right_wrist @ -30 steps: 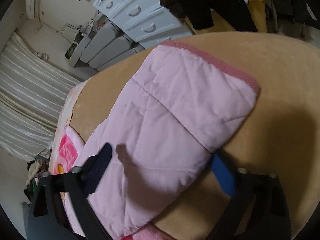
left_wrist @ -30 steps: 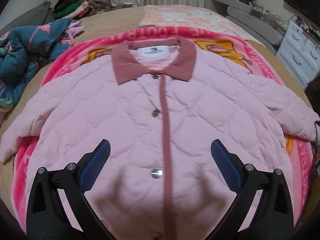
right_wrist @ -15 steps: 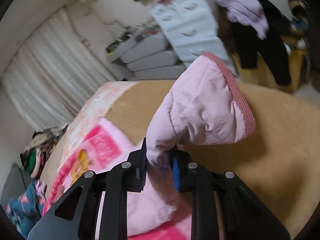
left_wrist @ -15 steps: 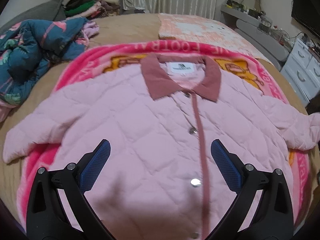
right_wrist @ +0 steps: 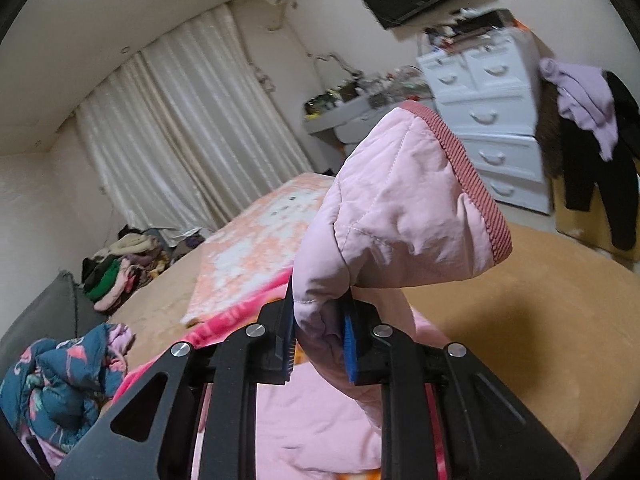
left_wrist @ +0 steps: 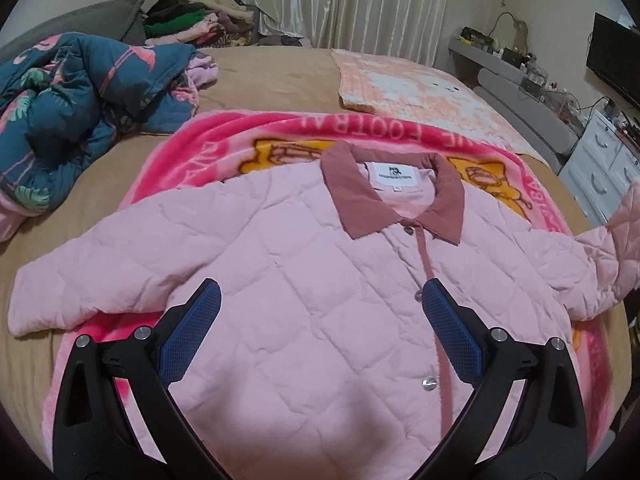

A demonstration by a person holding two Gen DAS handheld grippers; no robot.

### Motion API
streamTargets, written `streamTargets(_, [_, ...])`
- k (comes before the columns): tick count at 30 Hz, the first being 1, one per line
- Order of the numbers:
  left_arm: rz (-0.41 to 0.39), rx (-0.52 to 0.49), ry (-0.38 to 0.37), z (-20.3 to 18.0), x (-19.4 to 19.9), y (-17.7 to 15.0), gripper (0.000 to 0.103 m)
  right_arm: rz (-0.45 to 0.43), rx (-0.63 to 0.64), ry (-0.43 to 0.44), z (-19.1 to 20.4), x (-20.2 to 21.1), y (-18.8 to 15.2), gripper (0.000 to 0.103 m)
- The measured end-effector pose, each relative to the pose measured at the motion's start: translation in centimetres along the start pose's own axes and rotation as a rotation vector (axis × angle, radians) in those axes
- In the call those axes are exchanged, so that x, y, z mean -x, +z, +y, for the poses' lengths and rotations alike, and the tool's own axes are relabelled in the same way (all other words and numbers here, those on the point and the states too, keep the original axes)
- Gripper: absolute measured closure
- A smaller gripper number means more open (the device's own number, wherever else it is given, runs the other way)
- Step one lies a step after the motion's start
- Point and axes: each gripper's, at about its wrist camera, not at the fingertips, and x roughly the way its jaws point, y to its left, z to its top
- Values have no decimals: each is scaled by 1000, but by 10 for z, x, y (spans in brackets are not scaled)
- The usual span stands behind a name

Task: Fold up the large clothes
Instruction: 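Lift the sleeve with the right tool and carry it across the jacket front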

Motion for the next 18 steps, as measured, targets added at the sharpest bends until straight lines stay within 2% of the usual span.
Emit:
streamTargets(6, [-52,21,-5,24,9,3,9,-9,67,46,58,8,3,85])
streamTargets(18, [-55,74,-46,66,10,2,9,9,166,107,135,3,-14,86])
